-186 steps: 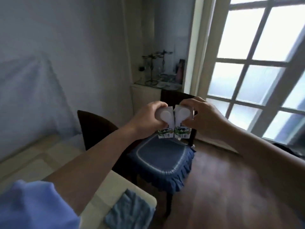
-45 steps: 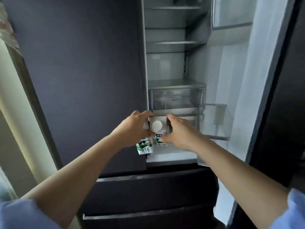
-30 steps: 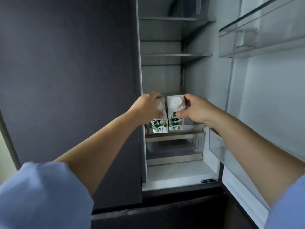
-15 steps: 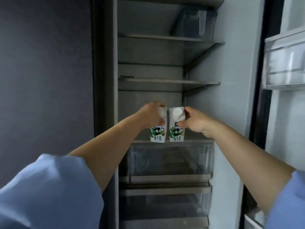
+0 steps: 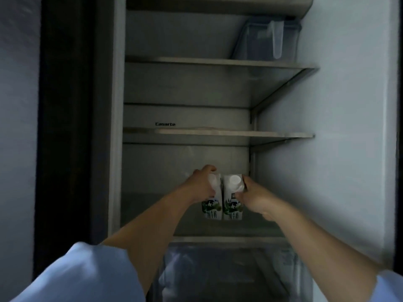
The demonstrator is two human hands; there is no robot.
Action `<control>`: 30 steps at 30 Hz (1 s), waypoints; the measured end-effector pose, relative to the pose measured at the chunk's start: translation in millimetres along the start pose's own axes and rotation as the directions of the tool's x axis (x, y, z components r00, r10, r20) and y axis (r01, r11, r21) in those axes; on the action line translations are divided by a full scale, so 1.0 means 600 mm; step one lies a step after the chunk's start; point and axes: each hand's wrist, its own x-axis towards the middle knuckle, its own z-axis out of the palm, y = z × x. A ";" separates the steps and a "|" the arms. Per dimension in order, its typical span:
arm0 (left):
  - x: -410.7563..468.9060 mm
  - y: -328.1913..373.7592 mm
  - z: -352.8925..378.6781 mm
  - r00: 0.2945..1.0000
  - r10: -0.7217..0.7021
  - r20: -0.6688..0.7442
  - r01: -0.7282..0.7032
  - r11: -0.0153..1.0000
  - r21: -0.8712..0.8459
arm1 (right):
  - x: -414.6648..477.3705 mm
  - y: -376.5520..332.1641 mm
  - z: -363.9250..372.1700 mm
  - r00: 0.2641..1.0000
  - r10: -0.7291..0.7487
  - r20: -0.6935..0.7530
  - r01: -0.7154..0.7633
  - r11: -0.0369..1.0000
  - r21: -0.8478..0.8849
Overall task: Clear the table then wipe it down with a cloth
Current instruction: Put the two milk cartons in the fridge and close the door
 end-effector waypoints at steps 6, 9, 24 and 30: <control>0.026 -0.026 0.033 0.997 -0.079 0.004 0.079 0.983 -0.167 | 0.036 0.041 0.014 0.999 0.050 0.012 -0.051 0.994 0.093; 0.034 -0.041 0.059 0.995 -0.093 -0.037 0.084 0.975 -0.205 | 0.042 0.060 0.023 0.998 0.060 0.036 -0.065 0.988 0.140; 0.033 -0.072 0.103 0.996 -0.078 -0.039 0.067 0.971 -0.228 | 0.052 0.087 0.054 0.993 0.114 0.005 -0.114 0.988 0.106; 0.004 -0.043 0.072 0.981 -0.140 -0.134 0.112 0.974 -0.199 | 0.035 0.040 0.037 0.967 0.162 -0.195 -0.137 0.981 0.135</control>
